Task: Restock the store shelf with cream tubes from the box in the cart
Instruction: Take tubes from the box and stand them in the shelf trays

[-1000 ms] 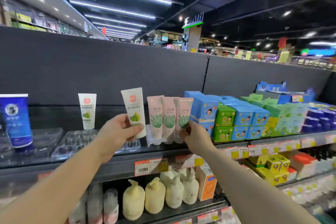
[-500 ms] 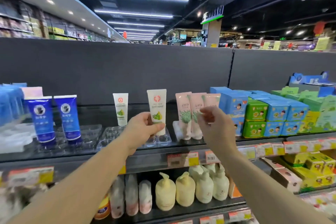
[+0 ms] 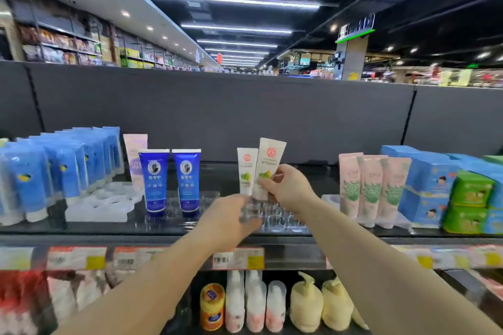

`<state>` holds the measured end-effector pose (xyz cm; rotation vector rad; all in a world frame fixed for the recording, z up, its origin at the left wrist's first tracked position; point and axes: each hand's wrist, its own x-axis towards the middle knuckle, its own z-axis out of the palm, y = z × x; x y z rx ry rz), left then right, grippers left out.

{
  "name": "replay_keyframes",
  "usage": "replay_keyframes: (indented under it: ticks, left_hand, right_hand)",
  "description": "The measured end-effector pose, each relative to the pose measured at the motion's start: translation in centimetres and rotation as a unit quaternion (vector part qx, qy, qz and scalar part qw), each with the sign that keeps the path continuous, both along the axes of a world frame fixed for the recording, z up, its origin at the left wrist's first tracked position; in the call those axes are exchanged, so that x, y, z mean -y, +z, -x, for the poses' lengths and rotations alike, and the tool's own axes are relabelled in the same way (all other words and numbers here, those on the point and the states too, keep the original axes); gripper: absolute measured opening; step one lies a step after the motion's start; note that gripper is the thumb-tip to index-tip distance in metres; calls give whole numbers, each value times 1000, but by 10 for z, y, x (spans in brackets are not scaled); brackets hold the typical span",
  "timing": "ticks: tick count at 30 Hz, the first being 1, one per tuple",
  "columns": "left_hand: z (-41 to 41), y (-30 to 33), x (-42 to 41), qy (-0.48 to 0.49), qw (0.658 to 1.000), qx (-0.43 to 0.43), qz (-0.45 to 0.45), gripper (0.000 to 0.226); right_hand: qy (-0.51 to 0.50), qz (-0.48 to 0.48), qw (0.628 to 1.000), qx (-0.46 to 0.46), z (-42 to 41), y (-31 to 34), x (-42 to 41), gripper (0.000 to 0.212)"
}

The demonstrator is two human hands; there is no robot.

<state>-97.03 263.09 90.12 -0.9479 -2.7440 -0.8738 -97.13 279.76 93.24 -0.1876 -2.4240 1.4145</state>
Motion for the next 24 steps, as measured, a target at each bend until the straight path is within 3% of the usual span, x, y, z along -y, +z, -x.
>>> replay_keyframes:
  ticks: [2, 4, 19, 24]
  left_hand:
    - [0, -15, 9, -6, 987, -74, 146, 53]
    - [2, -25, 13, 0, 976, -88, 201, 72]
    - [2, -27, 17, -8, 975, -125, 182, 75]
    - [3, -26, 16, -9, 974, -109, 197, 72]
  right_hand:
    - [4, -25, 1000, 7, 15, -2, 8, 28]
    - [11, -47, 999, 9, 29, -6, 20, 29]
    - [34, -146, 988, 42, 63, -26, 40, 27]
    - [29, -133, 989, 49, 59, -35, 42, 37]
